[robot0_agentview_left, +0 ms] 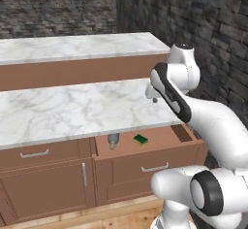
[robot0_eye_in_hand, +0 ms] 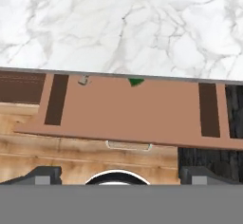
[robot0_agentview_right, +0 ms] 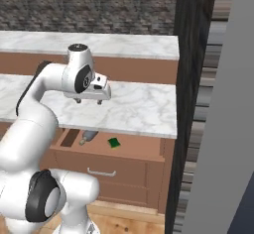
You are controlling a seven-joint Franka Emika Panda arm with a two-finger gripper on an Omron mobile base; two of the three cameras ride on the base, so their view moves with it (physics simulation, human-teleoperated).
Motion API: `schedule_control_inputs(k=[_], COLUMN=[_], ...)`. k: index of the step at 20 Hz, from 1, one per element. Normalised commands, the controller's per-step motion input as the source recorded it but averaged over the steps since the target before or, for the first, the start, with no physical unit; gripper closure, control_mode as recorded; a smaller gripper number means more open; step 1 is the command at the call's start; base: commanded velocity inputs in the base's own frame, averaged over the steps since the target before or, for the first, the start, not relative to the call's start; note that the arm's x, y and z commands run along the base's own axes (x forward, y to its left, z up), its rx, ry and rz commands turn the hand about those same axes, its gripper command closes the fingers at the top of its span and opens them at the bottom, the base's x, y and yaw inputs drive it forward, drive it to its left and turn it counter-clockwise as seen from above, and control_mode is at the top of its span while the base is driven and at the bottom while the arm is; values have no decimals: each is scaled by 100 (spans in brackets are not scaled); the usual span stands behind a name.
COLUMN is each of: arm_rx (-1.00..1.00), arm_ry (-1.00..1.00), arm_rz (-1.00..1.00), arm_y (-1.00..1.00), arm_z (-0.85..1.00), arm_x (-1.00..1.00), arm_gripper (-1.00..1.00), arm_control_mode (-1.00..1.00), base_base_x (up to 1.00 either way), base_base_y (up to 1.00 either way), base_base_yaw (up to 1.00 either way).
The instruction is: Restock the sink supplies by placing the sponge and soap dispenser on the counter and next to the sink. Make sure the soap dispenser is upright.
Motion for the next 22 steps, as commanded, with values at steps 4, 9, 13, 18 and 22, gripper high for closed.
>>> schedule_control_inputs(k=[4,9,13,18,22], arm_rx=[0,-2,0,0,0], arm_ry=[31,22,1,3,6], arm_rz=[0,0,0,-1,-1], arm_y=[9,15,19,3,0], arm_z=[-100,-100,-99,-81,-57], arm_x=[47,-5,2,54,46], arm_gripper=[-100,-100,-100,-100,-100], arm_control_mode=[-100,-100,-100,-100,-100], base_base_x=[0,0,0,0,0], base_base_y=[0,0,0,0,0], base_base_yaw=[0,0,0,0,0])
